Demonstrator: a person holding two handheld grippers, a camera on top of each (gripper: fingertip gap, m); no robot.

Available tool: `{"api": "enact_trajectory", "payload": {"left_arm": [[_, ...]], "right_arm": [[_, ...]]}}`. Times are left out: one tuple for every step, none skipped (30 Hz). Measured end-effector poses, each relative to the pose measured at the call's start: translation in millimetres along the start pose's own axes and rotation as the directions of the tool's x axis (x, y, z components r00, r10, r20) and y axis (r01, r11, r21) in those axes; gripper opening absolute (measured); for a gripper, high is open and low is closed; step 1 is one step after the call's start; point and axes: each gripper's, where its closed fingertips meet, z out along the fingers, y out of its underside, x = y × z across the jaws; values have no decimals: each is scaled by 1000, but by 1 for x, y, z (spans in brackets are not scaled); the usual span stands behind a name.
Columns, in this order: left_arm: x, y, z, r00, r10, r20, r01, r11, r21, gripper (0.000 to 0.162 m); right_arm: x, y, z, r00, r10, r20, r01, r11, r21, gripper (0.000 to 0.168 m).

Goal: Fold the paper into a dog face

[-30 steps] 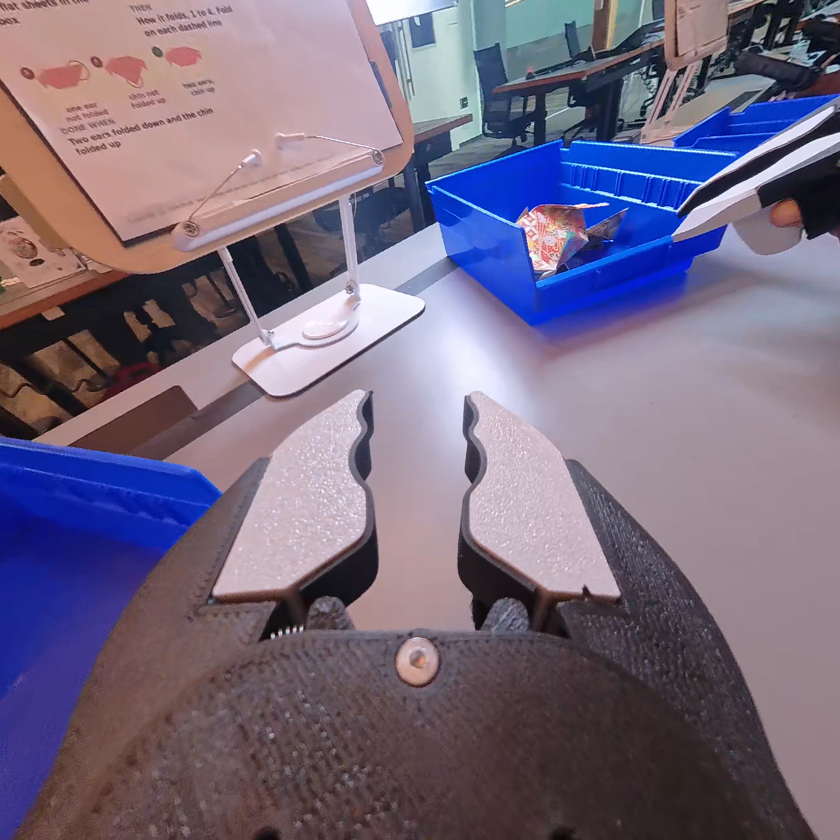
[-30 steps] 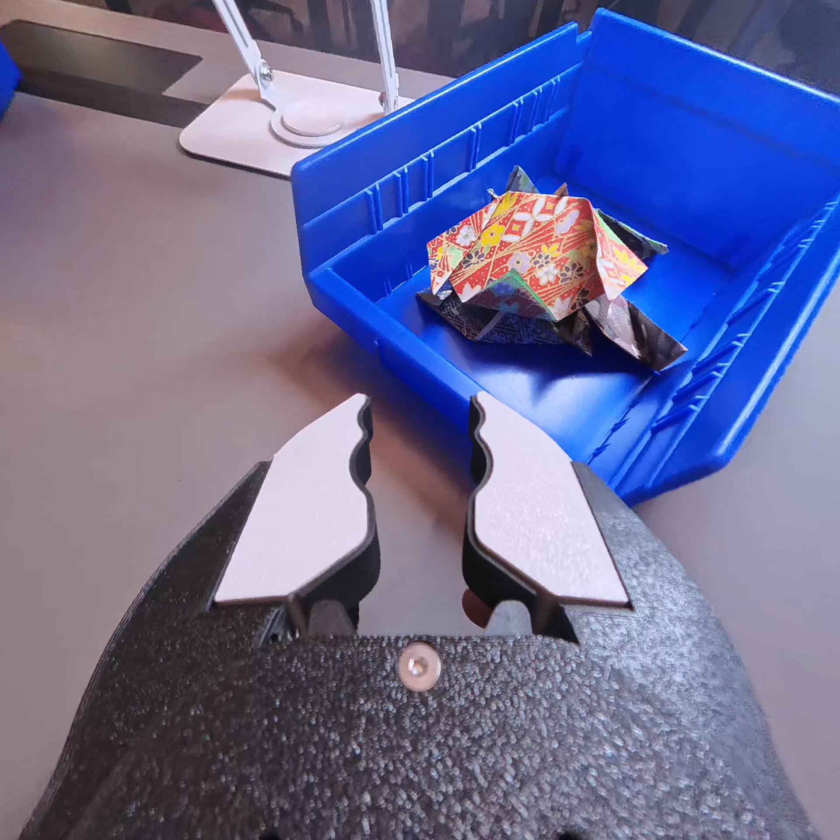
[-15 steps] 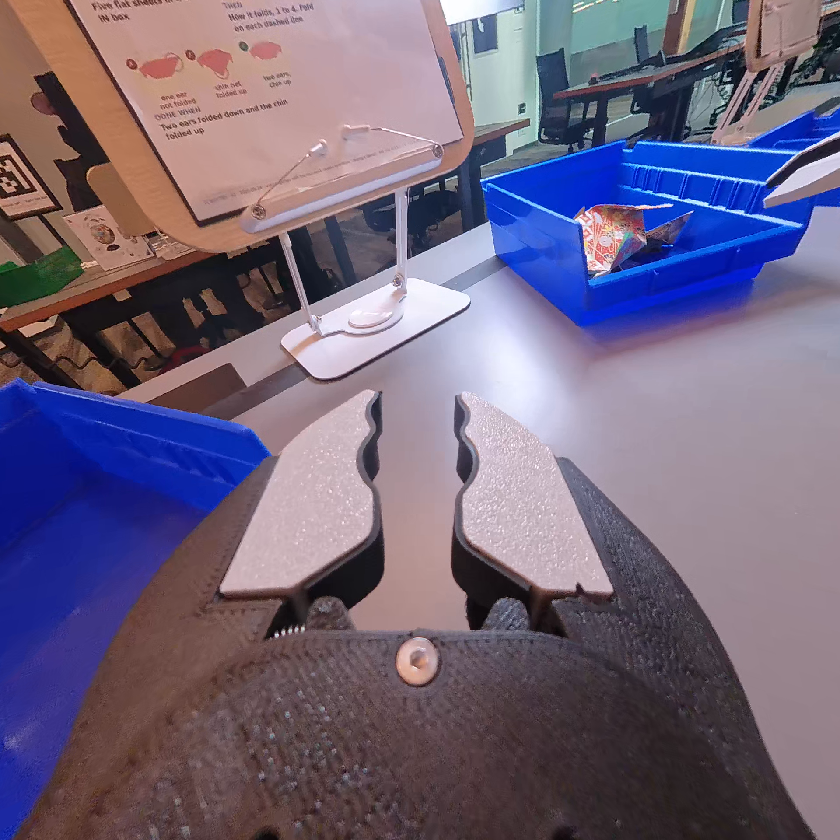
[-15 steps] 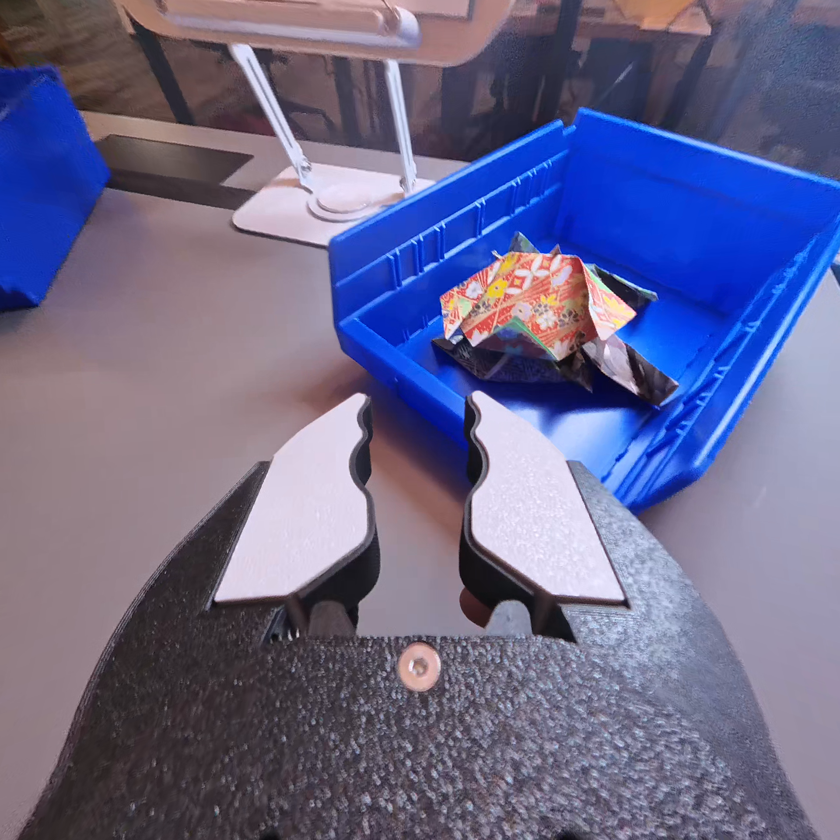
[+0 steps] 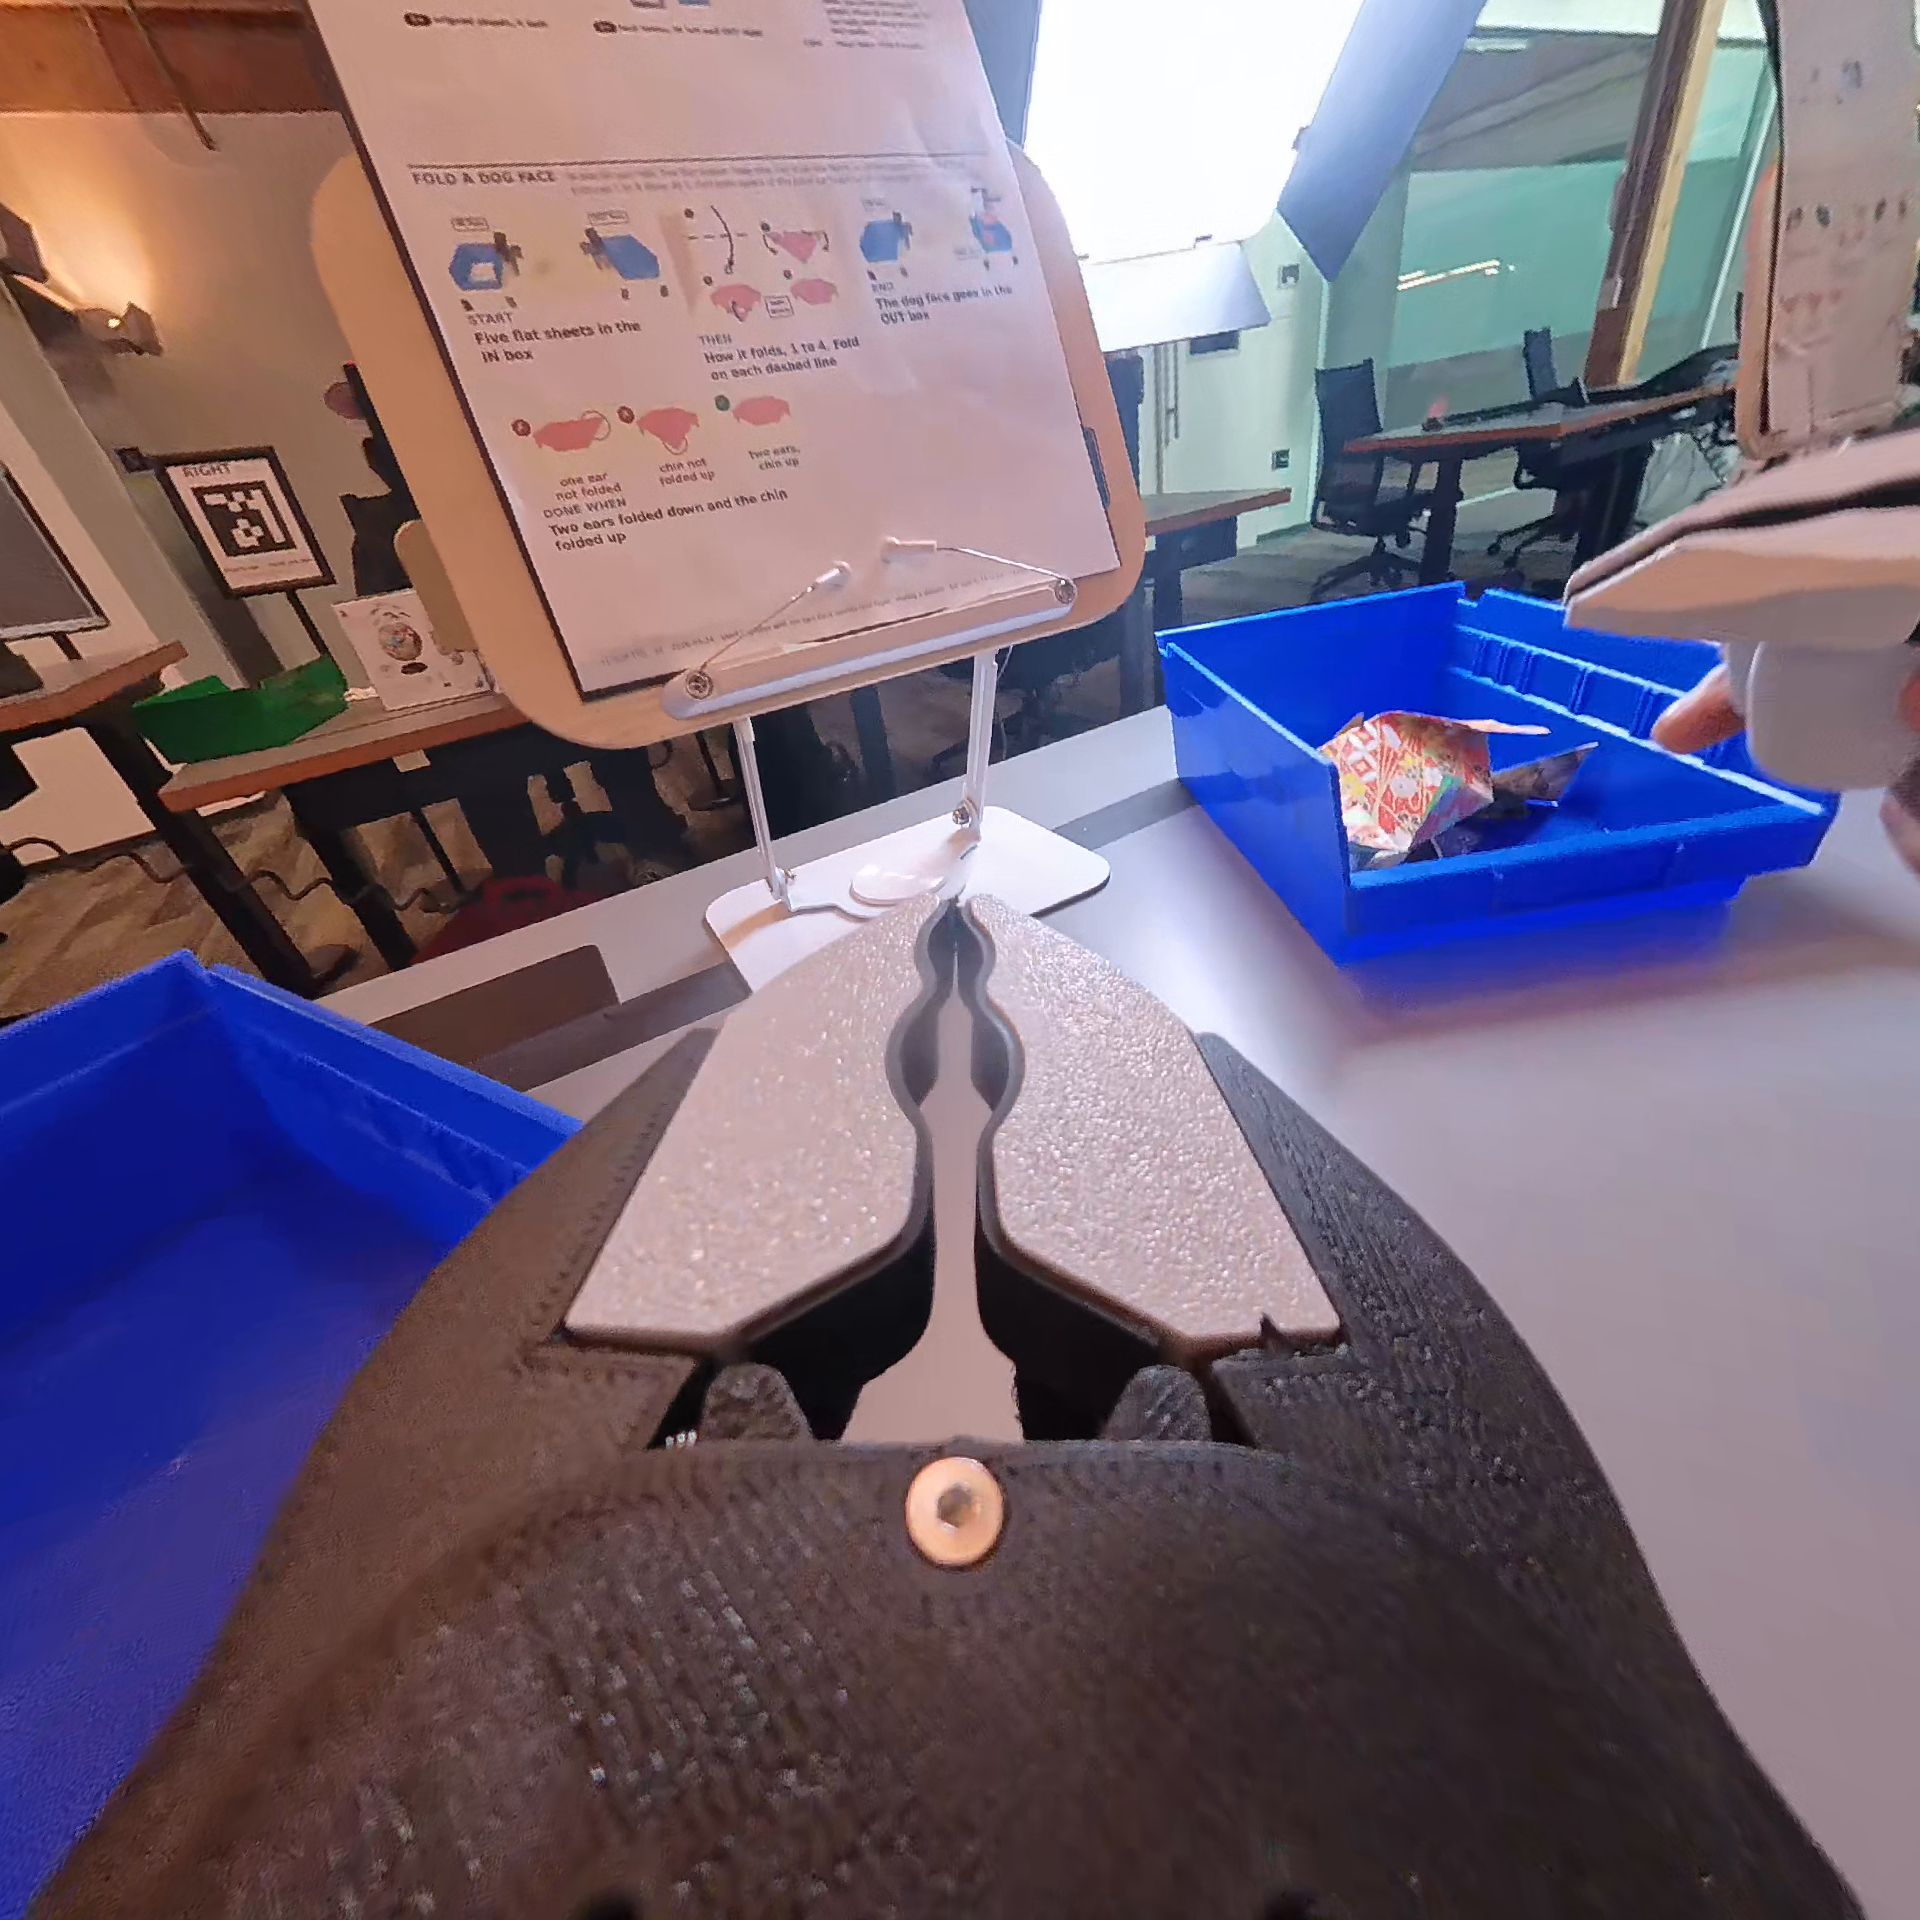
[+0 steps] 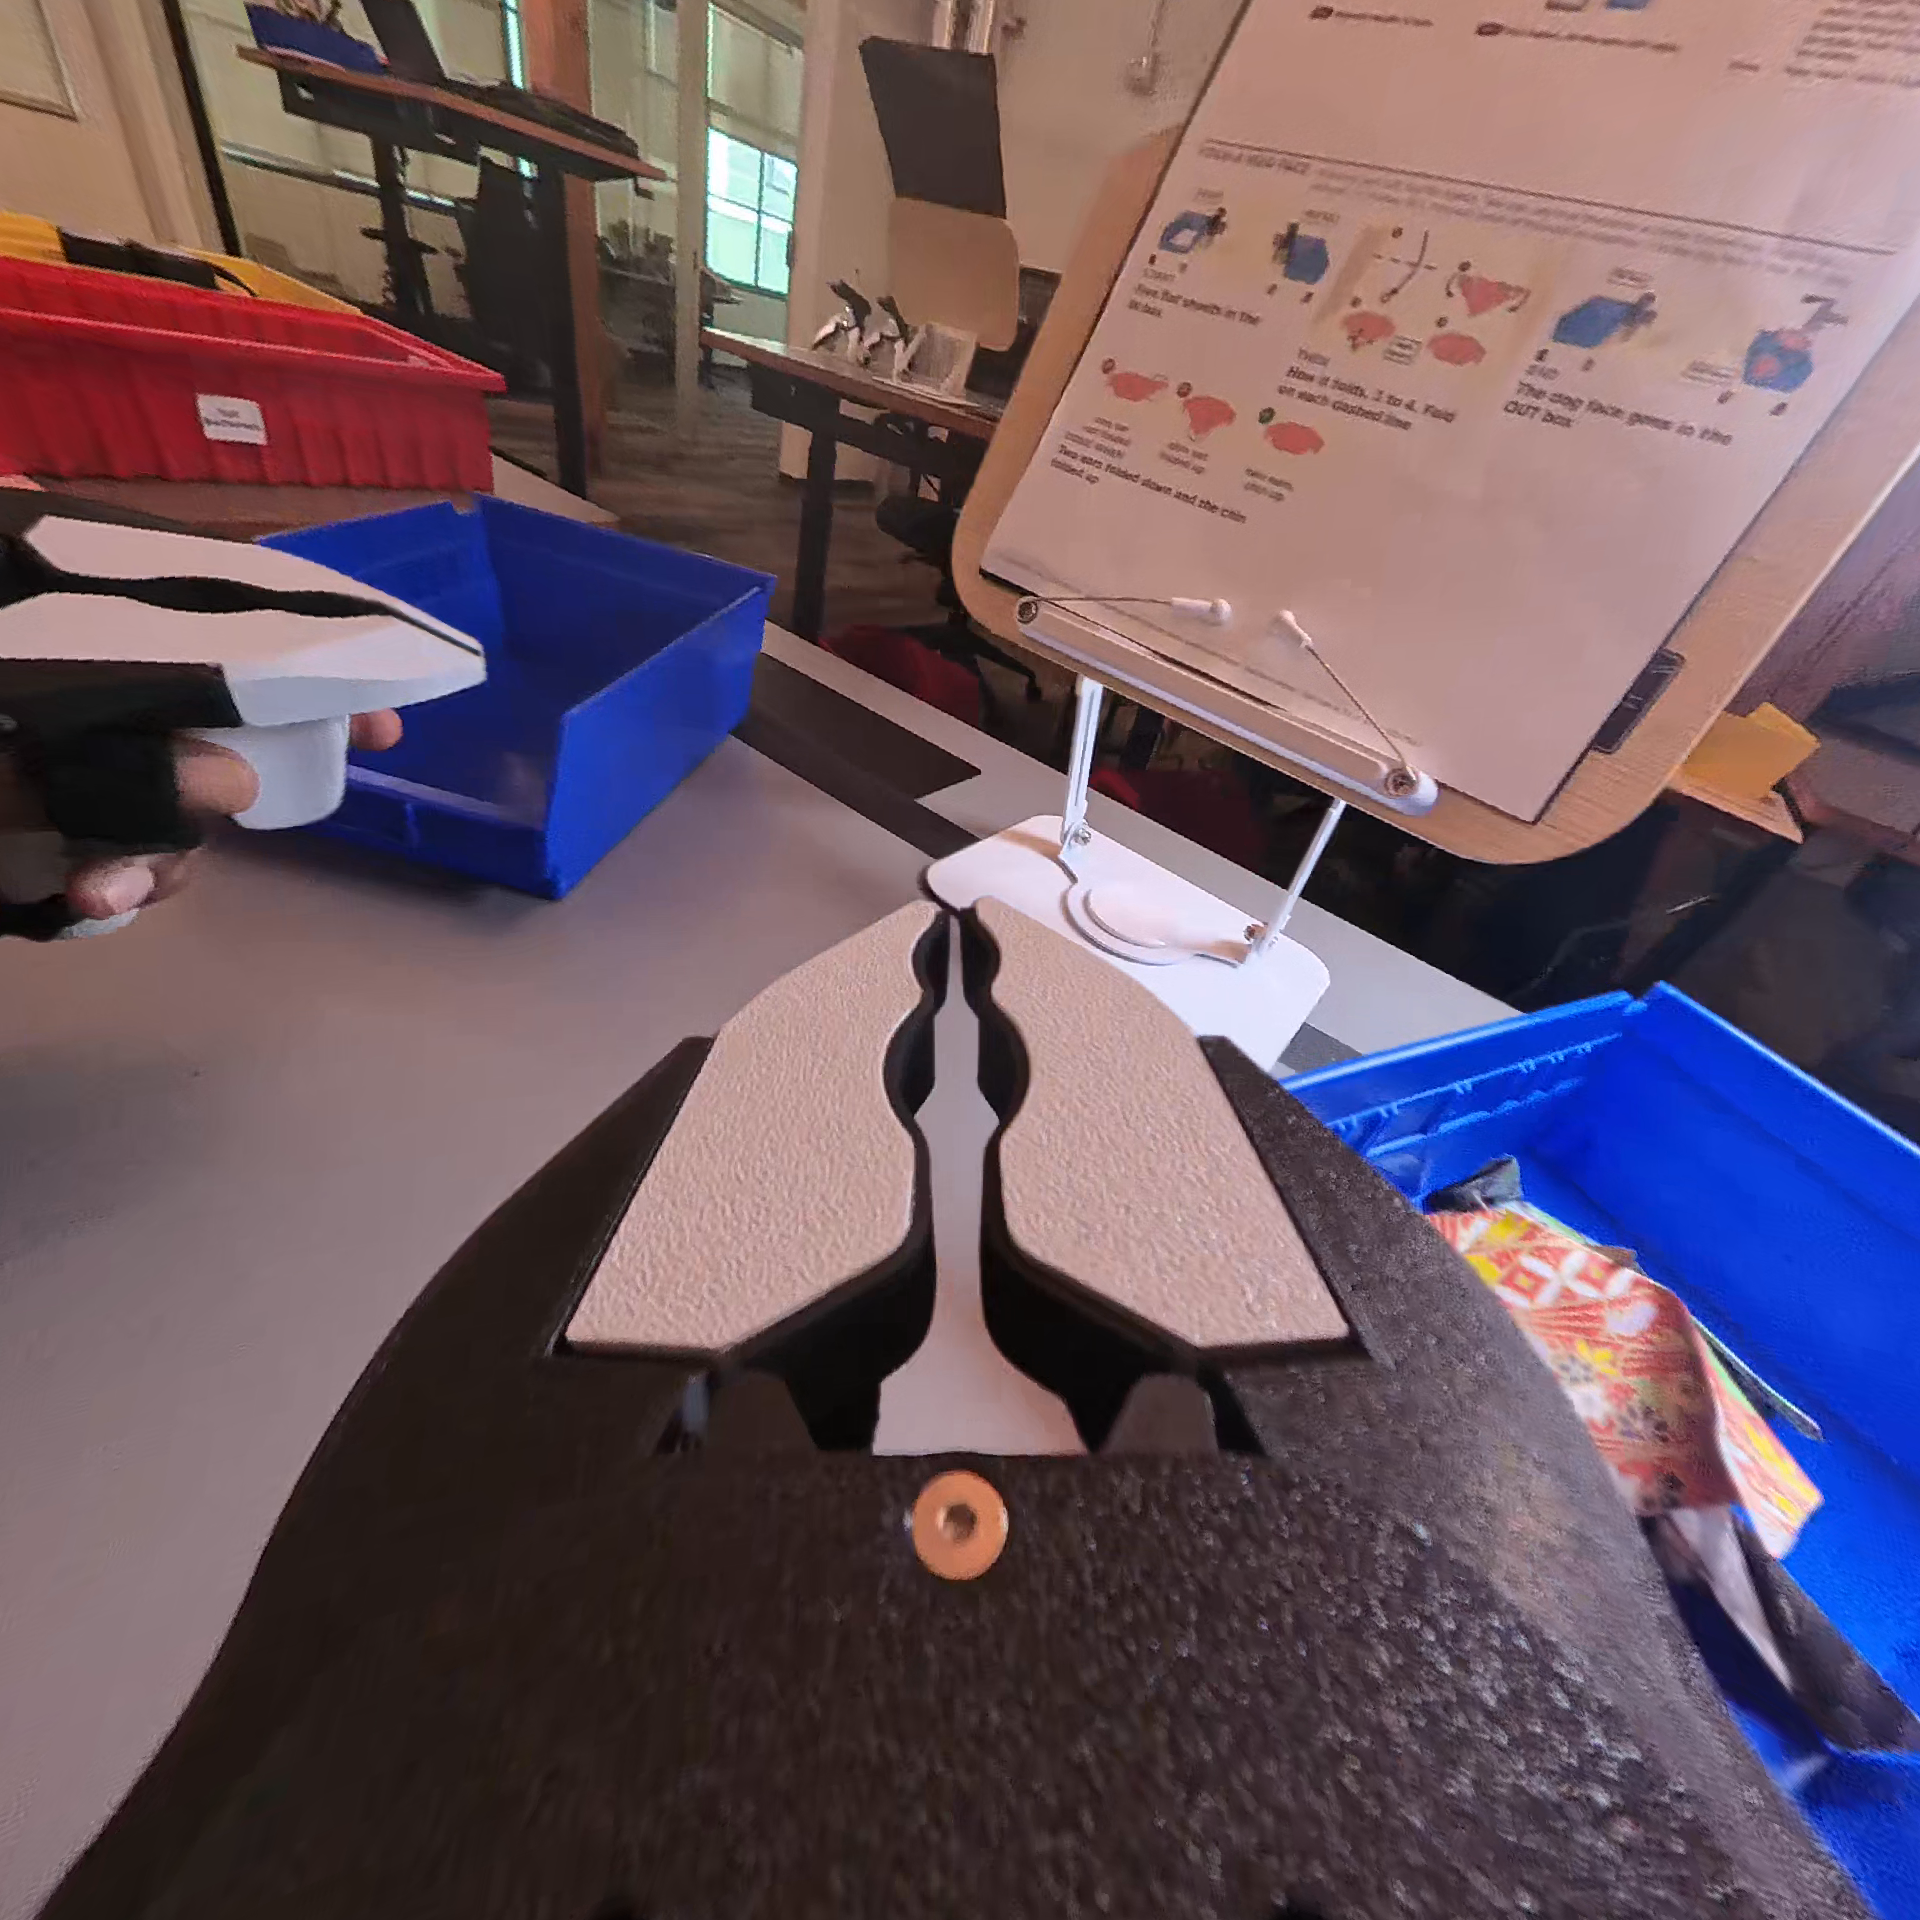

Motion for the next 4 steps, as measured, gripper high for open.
{"api": "enact_trajectory", "payload": {"left_arm": [[1, -2, 2, 1000, -9, 12, 9, 1000, 8, 0], [1, -4, 4, 1000, -16, 23, 16, 1000, 16, 0], [1, -5, 6, 999, -19, 38, 19, 1000, 20, 0], [-1, -5, 8, 998, -17, 56, 16, 1000, 25, 0]], "right_arm": [[-4, 1, 5, 1000, 3, -12, -3, 1000, 2, 0], [-6, 5, 9, 1000, 15, -25, -15, 1000, 1, 0], [-8, 10, 13, 999, 35, -35, -35, 999, -7, 0], [-9, 16, 16, 998, 57, -41, -57, 998, -14, 0]]}}
